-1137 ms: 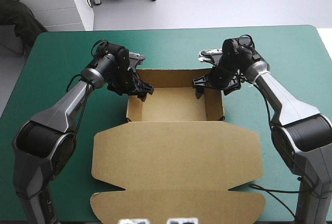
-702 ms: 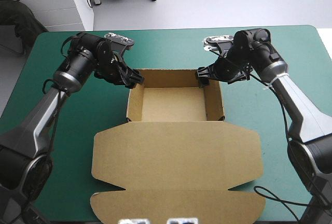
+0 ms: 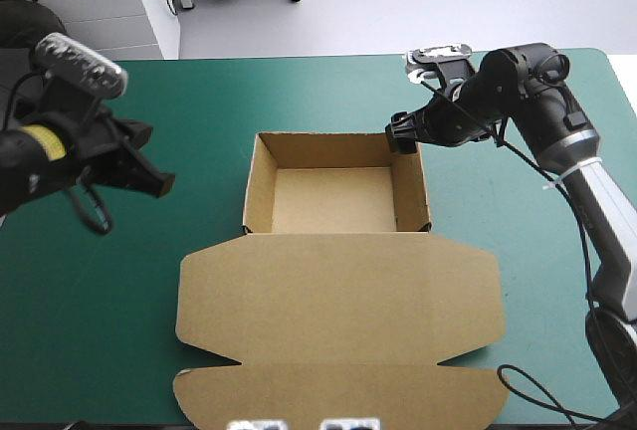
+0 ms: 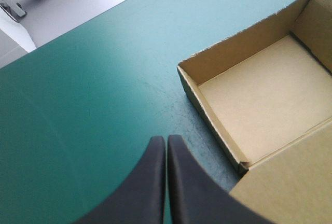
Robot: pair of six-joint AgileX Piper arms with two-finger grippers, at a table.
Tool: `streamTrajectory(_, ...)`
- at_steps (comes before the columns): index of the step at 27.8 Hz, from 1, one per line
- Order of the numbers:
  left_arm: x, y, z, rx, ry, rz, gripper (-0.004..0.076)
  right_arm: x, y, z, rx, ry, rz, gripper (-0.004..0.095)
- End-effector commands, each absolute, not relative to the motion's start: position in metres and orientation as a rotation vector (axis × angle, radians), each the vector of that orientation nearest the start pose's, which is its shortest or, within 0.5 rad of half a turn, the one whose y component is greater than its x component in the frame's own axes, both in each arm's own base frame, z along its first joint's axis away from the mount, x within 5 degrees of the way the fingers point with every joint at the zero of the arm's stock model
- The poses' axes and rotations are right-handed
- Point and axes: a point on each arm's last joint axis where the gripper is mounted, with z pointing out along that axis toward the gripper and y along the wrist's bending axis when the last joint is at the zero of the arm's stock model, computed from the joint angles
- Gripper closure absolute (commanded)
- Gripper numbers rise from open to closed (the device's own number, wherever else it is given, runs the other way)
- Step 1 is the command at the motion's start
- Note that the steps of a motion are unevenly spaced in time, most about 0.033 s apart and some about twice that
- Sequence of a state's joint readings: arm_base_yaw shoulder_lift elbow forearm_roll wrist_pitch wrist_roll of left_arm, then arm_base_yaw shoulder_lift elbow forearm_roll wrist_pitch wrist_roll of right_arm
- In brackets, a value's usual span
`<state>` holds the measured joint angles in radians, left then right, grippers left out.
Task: Fold the box
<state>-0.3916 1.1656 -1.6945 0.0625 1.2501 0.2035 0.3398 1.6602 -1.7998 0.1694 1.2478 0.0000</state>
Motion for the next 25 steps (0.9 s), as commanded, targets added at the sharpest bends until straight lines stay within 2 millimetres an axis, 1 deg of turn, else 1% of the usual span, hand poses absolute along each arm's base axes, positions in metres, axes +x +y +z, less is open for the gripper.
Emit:
streamTrajectory(1,0.117,-0.039,0.503,0.614,2.071,0.014,0.0729,0.312,0.125,0.427,-0.454,2.485,0.348,0.0097)
streamTrajectory(2,0.106,-0.034,0.498,0.610,2.069,0.024,0.0730,0.312,0.125,0.427,-0.457,2.485,0.347,0.0100)
streamTrajectory(3,0.087,-0.025,0.486,0.607,2.064,0.033,0.0731,0.312,0.125,0.427,-0.457,2.485,0.347,0.0103)
streamTrajectory(8,0.044,-0.008,0.448,0.592,2.063,0.012,0.0731,0.311,0.125,0.427,-0.457,2.485,0.350,0.0103)
streamTrajectory(11,0.029,-0.002,0.422,0.558,2.089,-0.011,0.0731,0.311,0.125,0.427,-0.462,2.483,0.349,0.0102)
streamTrajectory(14,0.023,0.001,0.394,0.538,2.141,-0.017,0.0731,0.311,0.125,0.427,-0.462,2.483,0.349,0.0103)
streamTrajectory(18,0.025,0.000,0.362,0.560,2.215,-0.006,0.0731,0.311,0.125,0.427,-0.462,2.483,0.349,0.0103)
streamTrajectory(25,0.035,-0.003,0.323,0.546,2.363,0.006,0.0731,0.313,0.126,0.425,-0.463,2.492,0.354,0.0103)
